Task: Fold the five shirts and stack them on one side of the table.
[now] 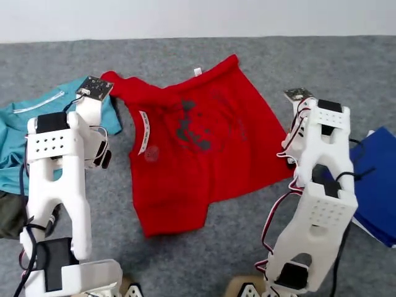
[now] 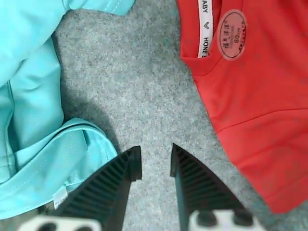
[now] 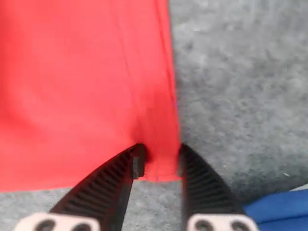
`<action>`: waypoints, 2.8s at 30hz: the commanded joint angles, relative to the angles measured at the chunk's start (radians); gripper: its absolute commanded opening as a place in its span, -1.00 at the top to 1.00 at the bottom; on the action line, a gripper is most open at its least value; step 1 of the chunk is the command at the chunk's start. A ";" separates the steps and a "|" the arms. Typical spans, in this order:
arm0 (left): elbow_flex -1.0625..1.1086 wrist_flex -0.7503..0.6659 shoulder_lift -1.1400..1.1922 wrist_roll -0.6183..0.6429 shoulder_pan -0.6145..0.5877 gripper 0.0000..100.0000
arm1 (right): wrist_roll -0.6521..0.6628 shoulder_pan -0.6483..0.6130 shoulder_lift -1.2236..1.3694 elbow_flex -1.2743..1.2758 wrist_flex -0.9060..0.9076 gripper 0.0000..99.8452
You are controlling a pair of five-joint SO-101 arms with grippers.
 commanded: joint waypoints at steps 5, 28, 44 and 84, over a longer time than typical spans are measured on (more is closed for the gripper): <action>-0.002 -0.014 -0.049 0.009 0.000 0.78 | 0.032 -0.008 -0.096 0.015 0.033 0.98; 0.170 0.224 -0.058 0.074 0.371 0.74 | 0.078 -0.005 -0.337 0.018 0.142 0.98; 0.375 0.114 -0.058 0.080 0.437 0.64 | 0.077 -0.004 -0.337 0.020 0.140 0.98; -0.024 0.133 -0.249 0.074 0.437 1.00 | 0.057 -0.094 -0.642 0.017 0.140 0.98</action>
